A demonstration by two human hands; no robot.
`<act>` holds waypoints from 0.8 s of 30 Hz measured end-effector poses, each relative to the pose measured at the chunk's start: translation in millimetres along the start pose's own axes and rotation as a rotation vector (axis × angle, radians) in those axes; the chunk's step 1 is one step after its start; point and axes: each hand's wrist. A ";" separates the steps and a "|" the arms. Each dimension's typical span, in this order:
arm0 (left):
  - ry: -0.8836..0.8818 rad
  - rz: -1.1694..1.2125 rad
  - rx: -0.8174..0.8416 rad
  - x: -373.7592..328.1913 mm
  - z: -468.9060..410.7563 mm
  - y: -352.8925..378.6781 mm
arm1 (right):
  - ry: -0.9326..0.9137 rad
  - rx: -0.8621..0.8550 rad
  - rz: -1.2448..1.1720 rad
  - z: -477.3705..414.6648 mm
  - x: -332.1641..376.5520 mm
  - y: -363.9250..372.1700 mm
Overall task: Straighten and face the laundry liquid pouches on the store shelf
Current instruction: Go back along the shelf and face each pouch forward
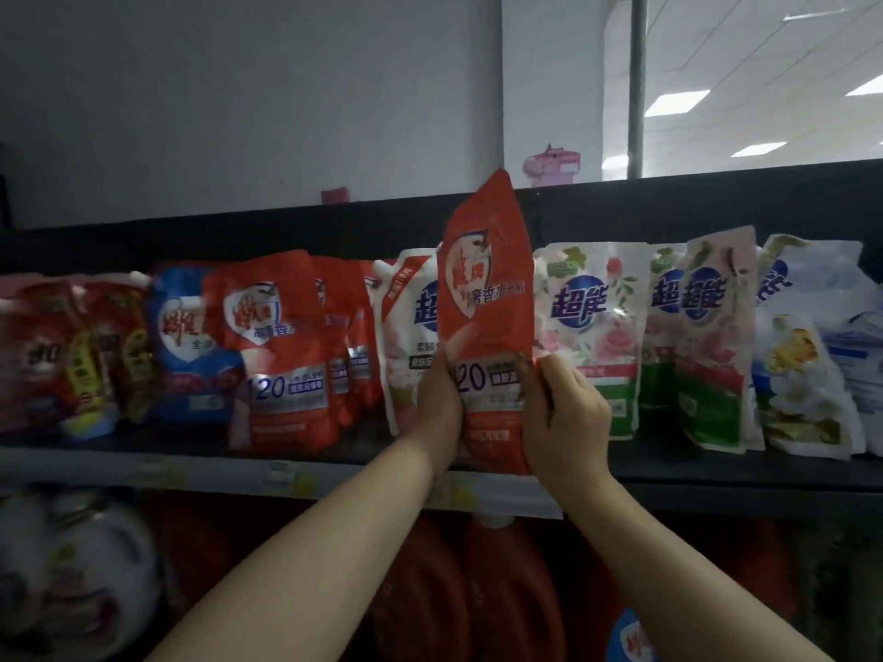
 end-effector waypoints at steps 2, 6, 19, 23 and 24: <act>0.086 0.011 0.009 -11.6 -7.2 -31.9 | -0.005 0.014 -0.018 1.4 18.3 23.5; 0.249 -0.016 -0.197 -39.2 -20.6 -95.5 | 0.000 0.064 -0.016 8.3 53.6 76.0; 0.344 -0.499 -0.758 -69.0 -37.6 -223.4 | 0.411 0.489 0.118 39.3 124.6 203.8; 0.433 -0.558 -0.638 -68.3 -41.3 -231.7 | 0.445 0.445 0.194 44.0 130.9 224.5; 0.476 -0.593 -0.581 -67.3 -45.1 -236.3 | 0.399 0.424 0.194 44.1 131.8 229.0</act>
Point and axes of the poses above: each hand's wrist, its own z-axis away from the middle knuckle, its own y-axis out of the palm, x = y × z, and after that the axes turned 5 degrees about y, right-handed
